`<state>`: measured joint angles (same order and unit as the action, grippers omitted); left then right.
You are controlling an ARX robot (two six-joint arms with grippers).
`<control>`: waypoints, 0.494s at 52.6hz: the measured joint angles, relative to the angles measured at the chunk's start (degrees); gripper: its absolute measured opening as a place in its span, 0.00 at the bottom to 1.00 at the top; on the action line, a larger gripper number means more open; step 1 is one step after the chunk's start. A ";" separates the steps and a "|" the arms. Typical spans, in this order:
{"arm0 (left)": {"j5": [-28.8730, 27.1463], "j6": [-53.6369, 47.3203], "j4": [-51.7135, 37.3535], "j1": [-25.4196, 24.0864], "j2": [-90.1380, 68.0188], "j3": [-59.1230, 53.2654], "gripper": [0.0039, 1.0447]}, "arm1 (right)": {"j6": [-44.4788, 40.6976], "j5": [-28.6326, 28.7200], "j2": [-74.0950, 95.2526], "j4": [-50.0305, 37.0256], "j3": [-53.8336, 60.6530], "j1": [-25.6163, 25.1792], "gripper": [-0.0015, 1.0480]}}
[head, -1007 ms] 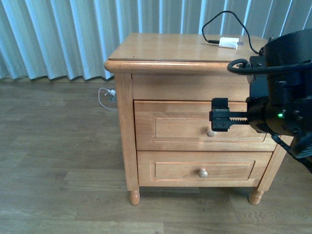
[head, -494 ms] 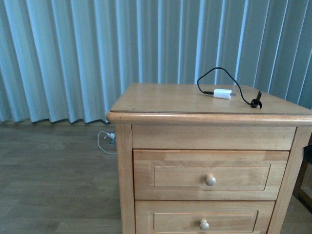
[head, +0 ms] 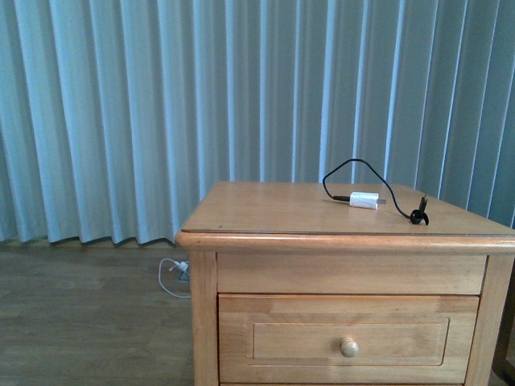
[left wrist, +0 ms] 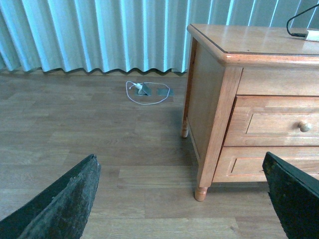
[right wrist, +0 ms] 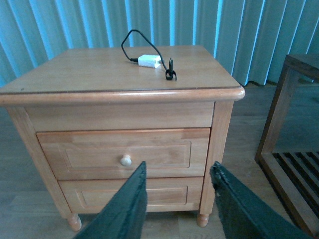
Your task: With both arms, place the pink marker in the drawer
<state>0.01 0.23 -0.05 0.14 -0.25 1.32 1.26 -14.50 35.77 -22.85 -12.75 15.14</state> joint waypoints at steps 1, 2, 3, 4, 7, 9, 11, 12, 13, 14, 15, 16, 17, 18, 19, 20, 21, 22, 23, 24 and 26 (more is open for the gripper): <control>0.00 0.00 0.00 0.00 0.00 0.00 0.95 | -0.15 0.57 -0.50 0.02 0.57 -0.52 0.34; 0.00 0.00 0.00 0.00 0.00 0.00 0.95 | -0.28 1.09 -1.03 0.09 1.07 -1.01 0.30; 0.00 0.00 0.00 0.00 0.00 0.00 0.95 | -0.46 1.60 -1.57 0.15 1.62 -1.51 0.27; 0.00 0.00 0.00 0.00 0.00 0.00 0.95 | -0.50 2.03 -2.14 0.26 2.10 -2.01 0.23; 0.00 0.00 0.00 0.00 0.00 0.00 0.95 | -0.68 3.21 -3.85 0.68 3.39 -3.45 0.13; 0.00 0.00 0.00 0.00 0.00 0.00 0.95 | -0.79 4.07 -4.94 0.96 4.09 -4.33 0.06; 0.00 0.00 0.00 0.00 0.00 0.00 0.95 | -0.92 4.81 -5.97 1.29 4.72 -5.14 0.01; 0.00 0.00 0.00 0.00 0.00 0.00 0.95 | -1.01 5.22 -6.47 1.46 5.05 -5.53 0.02; 0.00 0.00 0.00 0.00 0.00 0.00 0.95 | -1.03 5.64 -6.97 1.64 5.38 -5.90 0.02; 0.00 0.00 0.00 0.00 0.00 0.00 0.95 | -1.05 6.08 -7.72 1.95 5.86 -6.40 0.01; 0.00 0.00 0.00 0.00 0.00 0.00 0.95 | -1.05 6.38 -8.17 2.14 6.16 -6.73 0.01; 0.00 0.00 0.00 0.00 0.00 0.00 0.95 | -1.05 6.71 -8.66 2.34 6.47 -7.04 0.01; 0.00 0.00 0.00 0.00 0.00 0.00 0.95 | -1.05 7.17 -9.38 2.67 6.86 -7.52 0.01; 0.00 0.00 0.00 0.00 0.00 0.00 0.95 | -1.05 7.56 -10.08 2.95 7.23 -7.96 0.01; 0.00 0.00 0.00 0.00 0.00 0.00 0.95 | -1.05 7.98 -10.75 3.30 7.56 -8.37 0.01; 0.00 0.00 0.00 0.00 0.00 0.00 0.95 | -1.05 9.11 -11.26 3.63 7.76 -9.16 0.01; 0.00 0.00 0.00 0.00 0.00 0.00 0.95 | -1.05 11.17 -11.72 4.00 7.93 -10.27 0.01; 0.00 0.00 0.00 0.00 0.00 0.00 0.95 | -1.05 12.72 -12.20 4.26 8.13 -11.56 0.01; 0.00 0.00 0.00 0.00 0.00 0.00 0.95 | -1.07 13.44 -12.70 4.55 8.28 -12.61 0.01; 0.00 0.00 0.00 0.00 0.00 0.00 0.95 | -1.05 13.88 -13.11 4.74 8.44 -13.35 0.01; 0.00 0.00 0.00 0.00 0.00 0.00 0.95 | -1.05 13.94 -14.16 5.29 8.72 -14.60 0.01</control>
<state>0.01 0.23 -0.05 0.14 -0.25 1.32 0.21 -0.56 21.61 -17.56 -4.03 0.54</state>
